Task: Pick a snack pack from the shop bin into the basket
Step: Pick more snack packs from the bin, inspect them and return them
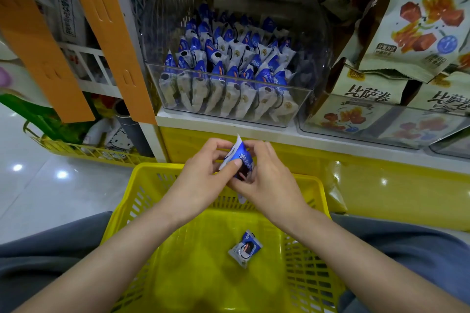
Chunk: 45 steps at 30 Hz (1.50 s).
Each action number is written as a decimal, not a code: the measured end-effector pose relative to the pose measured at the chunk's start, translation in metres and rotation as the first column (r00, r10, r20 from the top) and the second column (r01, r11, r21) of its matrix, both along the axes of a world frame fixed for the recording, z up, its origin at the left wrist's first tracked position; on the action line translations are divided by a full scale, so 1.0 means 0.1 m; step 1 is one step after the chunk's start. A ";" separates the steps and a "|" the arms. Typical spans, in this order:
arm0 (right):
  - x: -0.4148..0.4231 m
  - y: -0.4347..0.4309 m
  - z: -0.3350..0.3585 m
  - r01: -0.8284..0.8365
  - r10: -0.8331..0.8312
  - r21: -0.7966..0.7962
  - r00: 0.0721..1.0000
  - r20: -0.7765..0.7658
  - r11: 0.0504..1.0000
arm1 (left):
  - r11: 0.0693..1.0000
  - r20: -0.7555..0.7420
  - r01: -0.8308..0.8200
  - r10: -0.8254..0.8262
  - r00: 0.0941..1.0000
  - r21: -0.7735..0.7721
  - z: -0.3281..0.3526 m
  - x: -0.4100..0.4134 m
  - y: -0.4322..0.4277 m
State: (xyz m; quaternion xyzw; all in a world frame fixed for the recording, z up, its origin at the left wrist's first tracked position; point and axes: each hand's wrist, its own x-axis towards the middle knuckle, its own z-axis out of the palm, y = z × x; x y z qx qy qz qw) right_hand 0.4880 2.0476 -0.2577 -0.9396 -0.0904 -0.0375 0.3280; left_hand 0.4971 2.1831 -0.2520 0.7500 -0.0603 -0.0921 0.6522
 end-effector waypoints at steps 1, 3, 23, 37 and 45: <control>0.01 -0.01 0.01 -0.002 0.003 -0.033 1.000 0.031 0.999 | 1.000 -0.007 -0.013 0.013 1.000 -0.025 0.00 0.00 0.00; 0.02 -0.02 0.03 -0.014 0.022 -0.096 0.996 0.086 0.995 | 0.997 -0.028 -0.039 0.037 0.999 -0.067 0.01 0.01 -0.01; 0.13 -0.01 0.17 0.050 0.160 0.652 0.952 -0.260 0.757 | 0.956 0.185 -0.293 0.288 0.939 -0.003 0.25 0.07 0.17; 0.20 0.11 0.56 0.021 -0.064 0.634 0.997 0.045 0.773 | 0.854 0.563 -0.288 -0.007 0.827 0.434 0.76 0.47 0.38; 0.82 0.03 1.04 0.089 -0.233 0.417 0.922 0.309 0.904 | 0.500 0.567 -0.395 -0.255 0.783 0.770 0.70 0.80 0.57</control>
